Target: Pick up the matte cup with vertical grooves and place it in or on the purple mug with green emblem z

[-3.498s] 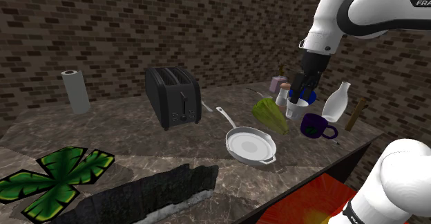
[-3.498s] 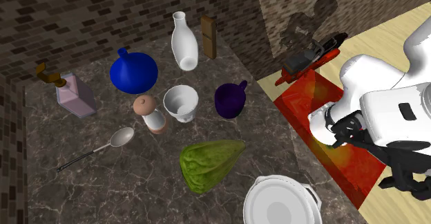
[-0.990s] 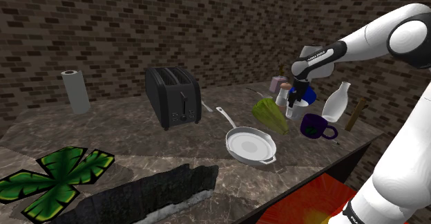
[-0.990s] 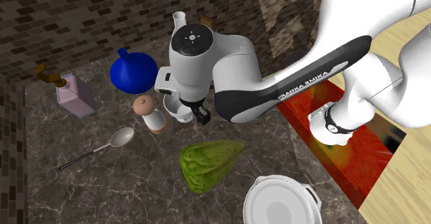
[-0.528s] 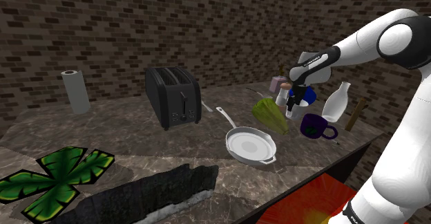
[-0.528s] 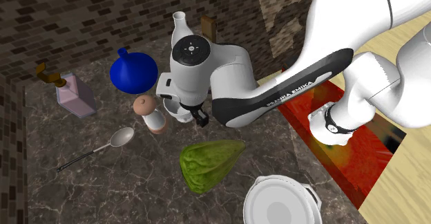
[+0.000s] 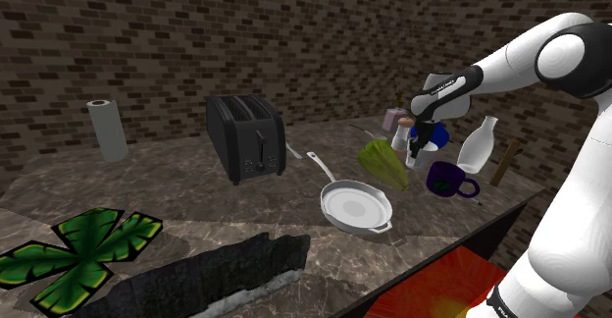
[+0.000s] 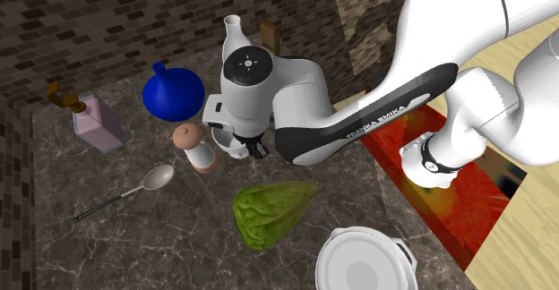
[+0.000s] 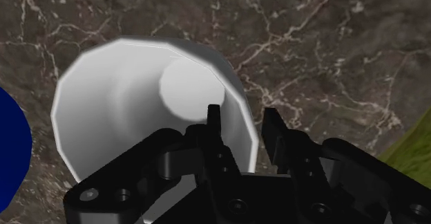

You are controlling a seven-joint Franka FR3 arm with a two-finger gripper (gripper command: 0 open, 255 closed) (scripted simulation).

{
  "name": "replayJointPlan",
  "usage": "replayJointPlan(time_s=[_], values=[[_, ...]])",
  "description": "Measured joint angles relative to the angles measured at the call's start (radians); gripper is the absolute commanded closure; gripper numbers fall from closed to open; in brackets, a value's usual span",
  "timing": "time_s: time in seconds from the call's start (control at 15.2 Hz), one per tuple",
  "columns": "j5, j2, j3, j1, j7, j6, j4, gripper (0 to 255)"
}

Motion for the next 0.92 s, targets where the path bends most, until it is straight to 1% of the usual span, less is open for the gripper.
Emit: replayJointPlan(time_s=[0.53,0.92], values=[[0.0,0.0,0.0,0.0,0.0,0.0,0.0,255],[-0.018,-0.04,-0.003,0.003,0.005,-0.063,0.025,255]])
